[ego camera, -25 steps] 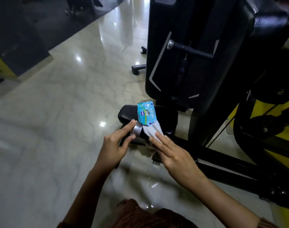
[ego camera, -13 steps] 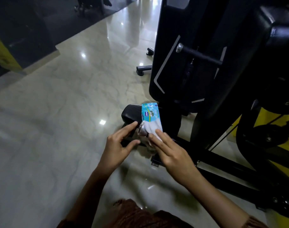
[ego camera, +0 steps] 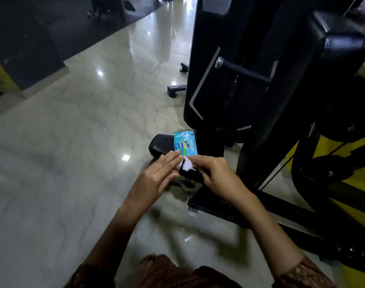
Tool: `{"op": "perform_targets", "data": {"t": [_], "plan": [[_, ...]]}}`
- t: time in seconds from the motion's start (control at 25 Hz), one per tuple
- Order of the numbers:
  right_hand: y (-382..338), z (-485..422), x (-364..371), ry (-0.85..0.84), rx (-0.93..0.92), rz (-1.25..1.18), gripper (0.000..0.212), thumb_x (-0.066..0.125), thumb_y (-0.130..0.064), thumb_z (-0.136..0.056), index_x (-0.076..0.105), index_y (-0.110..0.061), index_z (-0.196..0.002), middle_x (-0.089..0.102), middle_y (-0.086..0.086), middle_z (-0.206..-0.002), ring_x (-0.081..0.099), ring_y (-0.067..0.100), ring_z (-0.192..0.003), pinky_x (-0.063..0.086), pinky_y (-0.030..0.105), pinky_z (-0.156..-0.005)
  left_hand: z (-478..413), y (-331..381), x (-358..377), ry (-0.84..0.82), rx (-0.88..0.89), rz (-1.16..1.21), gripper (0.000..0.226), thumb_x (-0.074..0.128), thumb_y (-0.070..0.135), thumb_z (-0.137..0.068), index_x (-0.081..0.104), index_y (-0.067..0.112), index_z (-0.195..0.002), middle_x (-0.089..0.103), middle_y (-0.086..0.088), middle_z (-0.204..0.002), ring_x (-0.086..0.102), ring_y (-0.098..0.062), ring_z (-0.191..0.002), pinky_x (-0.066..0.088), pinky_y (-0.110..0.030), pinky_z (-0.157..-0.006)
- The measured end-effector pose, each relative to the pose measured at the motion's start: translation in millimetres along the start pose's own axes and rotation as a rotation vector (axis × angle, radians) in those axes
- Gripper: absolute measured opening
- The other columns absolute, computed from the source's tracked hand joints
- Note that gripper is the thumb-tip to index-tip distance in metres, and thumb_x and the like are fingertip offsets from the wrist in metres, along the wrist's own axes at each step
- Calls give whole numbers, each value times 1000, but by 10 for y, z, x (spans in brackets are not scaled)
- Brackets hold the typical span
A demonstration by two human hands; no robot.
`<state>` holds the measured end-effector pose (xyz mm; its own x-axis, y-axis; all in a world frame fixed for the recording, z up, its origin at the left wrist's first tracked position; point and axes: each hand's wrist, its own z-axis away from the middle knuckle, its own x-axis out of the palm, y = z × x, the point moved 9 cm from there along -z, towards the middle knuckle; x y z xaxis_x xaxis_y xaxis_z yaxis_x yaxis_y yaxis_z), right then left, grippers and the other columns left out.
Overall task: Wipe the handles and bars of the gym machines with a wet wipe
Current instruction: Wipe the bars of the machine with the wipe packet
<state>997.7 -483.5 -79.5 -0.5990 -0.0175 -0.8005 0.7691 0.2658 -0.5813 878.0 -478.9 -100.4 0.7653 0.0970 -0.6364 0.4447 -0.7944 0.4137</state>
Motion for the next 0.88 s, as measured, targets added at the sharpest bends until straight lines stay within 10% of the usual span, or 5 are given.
{"op": "perform_targets", "data": {"t": [0.2, 0.4, 0.68, 0.88], "plan": [[272, 312, -443, -121, 129, 145, 23, 62, -13, -88, 70, -20, -109, 70, -1, -107, 64, 9, -100, 51, 26, -85, 16, -1, 2, 19, -13, 0, 38, 52, 15, -90, 52, 1, -126, 48, -5, -134, 48, -16, -123, 34, -30, -108], [-188, 9, -128, 5, -128, 55, 28, 55, -18, -91, 65, -10, -115, 61, 8, -125, 57, 19, -115, 45, 31, -98, 14, 5, -16, 30, 0, -31, 37, 49, 12, -90, 53, -2, -124, 51, -9, -132, 47, -17, -122, 33, -28, -107], [4, 679, -311, 175, -222, 393, 25, 68, 1, -71, 70, -8, -94, 69, 5, -103, 62, 28, -77, 55, 32, -59, -21, 23, -15, 25, -7, 0, 39, 53, 17, -89, 51, 3, -126, 50, -5, -132, 48, -16, -122, 34, -28, -108], [-300, 486, -109, 325, -356, 395, 30, 68, -2, -75, 67, 1, -105, 63, 19, -116, 57, 38, -109, 46, 44, -95, -5, -27, -8, -6, -34, 10, 38, 46, 23, -95, 53, 1, -125, 51, -7, -132, 47, -16, -123, 31, -21, -108]]}}
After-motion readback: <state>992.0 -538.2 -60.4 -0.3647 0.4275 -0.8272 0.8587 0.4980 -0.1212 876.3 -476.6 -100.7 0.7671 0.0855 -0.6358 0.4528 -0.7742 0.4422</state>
